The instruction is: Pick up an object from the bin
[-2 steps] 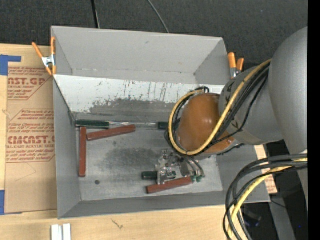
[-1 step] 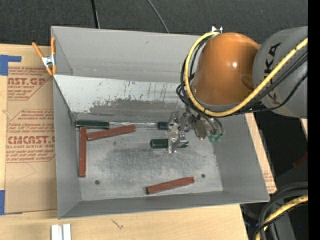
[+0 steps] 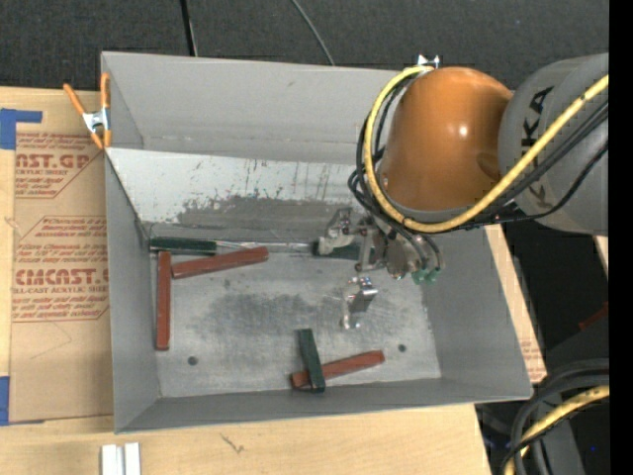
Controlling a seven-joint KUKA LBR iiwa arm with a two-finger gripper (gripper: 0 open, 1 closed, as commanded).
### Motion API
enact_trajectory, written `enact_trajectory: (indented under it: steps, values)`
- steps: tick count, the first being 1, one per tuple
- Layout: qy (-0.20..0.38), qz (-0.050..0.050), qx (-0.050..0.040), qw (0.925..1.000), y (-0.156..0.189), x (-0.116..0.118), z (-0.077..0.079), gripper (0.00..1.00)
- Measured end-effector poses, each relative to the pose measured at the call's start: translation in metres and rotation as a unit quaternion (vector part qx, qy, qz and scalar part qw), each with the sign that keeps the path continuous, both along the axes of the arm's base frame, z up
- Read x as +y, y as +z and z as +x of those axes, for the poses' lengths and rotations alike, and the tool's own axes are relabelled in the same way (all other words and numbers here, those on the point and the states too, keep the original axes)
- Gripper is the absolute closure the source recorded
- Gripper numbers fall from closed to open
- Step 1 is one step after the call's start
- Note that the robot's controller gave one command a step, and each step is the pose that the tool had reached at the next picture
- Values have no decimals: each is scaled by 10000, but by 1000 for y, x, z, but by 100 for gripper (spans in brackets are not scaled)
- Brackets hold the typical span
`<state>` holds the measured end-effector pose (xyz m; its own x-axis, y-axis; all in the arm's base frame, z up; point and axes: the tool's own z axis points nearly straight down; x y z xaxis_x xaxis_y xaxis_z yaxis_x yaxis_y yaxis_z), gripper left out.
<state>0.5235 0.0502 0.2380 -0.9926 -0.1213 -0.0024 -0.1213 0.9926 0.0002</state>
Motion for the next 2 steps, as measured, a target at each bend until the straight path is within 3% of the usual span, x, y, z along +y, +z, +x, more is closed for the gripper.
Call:
enact_trajectory:
  steps: [1,2]
  values:
    - [0,1,1,10000,0,0,0,0]
    - [323,0,-25,9995,-49,-8,-13,0]
